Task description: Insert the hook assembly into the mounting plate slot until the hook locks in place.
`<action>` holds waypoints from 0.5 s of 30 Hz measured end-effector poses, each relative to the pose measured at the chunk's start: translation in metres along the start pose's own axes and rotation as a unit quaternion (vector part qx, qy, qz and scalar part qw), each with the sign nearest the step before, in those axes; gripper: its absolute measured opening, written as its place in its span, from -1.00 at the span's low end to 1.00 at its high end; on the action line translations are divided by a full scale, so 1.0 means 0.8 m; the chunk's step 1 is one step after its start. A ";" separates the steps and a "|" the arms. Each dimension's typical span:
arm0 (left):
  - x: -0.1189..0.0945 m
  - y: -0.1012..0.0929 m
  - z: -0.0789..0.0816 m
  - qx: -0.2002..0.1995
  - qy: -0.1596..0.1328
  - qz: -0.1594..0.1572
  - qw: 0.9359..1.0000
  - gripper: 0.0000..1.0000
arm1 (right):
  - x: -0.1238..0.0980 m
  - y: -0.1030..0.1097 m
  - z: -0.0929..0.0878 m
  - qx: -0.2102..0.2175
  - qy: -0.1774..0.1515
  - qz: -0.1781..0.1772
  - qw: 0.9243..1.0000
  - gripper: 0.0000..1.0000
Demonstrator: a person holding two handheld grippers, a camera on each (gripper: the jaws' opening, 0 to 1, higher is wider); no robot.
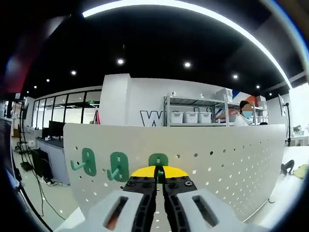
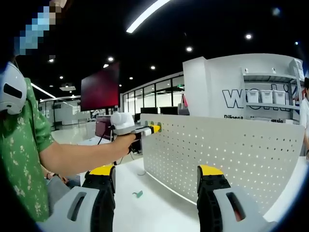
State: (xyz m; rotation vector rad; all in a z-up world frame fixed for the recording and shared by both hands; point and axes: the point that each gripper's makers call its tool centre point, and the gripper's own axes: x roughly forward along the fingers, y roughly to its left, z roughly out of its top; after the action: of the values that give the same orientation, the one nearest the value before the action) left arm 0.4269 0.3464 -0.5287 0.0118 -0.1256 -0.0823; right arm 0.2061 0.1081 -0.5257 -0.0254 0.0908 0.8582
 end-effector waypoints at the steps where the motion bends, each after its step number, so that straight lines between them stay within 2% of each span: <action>1: 0.000 -0.001 0.000 0.006 0.001 0.000 1.000 -0.92 | 0.000 0.000 0.000 0.000 0.000 0.000 1.000 0.40; 7: -0.002 0.000 0.001 0.011 0.005 -0.001 1.000 -0.90 | 0.000 0.002 0.002 -0.001 -0.001 0.001 1.000 0.40; 15: -0.004 -0.006 0.001 0.006 0.004 -0.010 1.000 -0.77 | -0.004 0.002 0.004 -0.002 -0.003 -0.002 1.000 0.40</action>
State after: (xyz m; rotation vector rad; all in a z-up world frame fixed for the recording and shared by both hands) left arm 0.4236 0.3418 -0.5281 0.0264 -0.1176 -0.1016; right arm 0.2030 0.1073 -0.5223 -0.0273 0.0836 0.8549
